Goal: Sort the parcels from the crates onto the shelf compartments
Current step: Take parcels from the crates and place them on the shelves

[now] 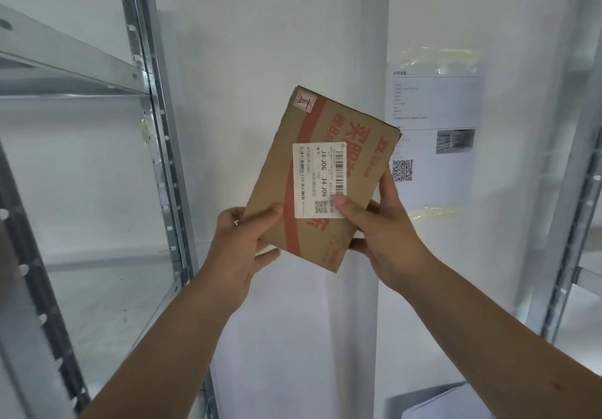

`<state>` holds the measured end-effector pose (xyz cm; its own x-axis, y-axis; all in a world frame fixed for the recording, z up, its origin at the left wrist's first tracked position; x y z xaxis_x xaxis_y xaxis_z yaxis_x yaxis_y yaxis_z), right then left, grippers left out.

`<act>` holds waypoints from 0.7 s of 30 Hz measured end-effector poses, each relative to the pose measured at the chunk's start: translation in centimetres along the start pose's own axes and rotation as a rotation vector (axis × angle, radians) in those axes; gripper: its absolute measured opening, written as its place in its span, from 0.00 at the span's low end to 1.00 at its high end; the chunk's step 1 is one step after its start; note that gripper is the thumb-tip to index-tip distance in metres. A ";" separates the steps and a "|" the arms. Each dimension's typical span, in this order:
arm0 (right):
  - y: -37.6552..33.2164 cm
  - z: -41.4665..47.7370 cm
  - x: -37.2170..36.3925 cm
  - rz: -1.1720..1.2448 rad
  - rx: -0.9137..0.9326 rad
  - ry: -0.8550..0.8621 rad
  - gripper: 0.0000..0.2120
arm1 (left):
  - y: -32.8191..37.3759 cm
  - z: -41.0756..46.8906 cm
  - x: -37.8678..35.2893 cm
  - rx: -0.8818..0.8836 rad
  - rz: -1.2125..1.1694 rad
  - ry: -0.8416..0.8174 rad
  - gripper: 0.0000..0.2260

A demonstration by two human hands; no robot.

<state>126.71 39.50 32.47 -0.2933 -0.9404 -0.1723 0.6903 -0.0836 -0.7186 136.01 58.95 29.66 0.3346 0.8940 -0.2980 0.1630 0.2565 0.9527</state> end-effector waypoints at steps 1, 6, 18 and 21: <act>-0.1 0.0 0.3 -0.001 0.006 0.020 0.41 | 0.1 0.0 0.1 -0.021 0.044 0.017 0.27; -0.6 -0.2 1.6 -0.047 0.007 0.016 0.39 | 1.3 -0.7 0.4 -0.197 0.206 0.054 0.39; -1.3 -4.1 4.1 -0.539 0.043 0.157 0.26 | -1.7 -0.5 -2.3 -0.226 0.285 -0.035 0.29; -1.2 -6.5 6.0 -0.579 -0.018 0.261 0.22 | -3.8 -0.4 -3.9 -0.174 0.296 -0.090 0.26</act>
<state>119.88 36.08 27.90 -0.7689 -0.6329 0.0910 0.3609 -0.5470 -0.7553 133.71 54.68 27.22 0.4255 0.9049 -0.0045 -0.1114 0.0573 0.9921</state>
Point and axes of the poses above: each hand's wrist, its own z-axis towards the middle knuckle, its own x-axis out of the back of the hand, y = z × x, the point moved 8 cm from there along z, towards the middle knuckle, and after that the axes turned 14 degrees about x, right-handed, at the moved point
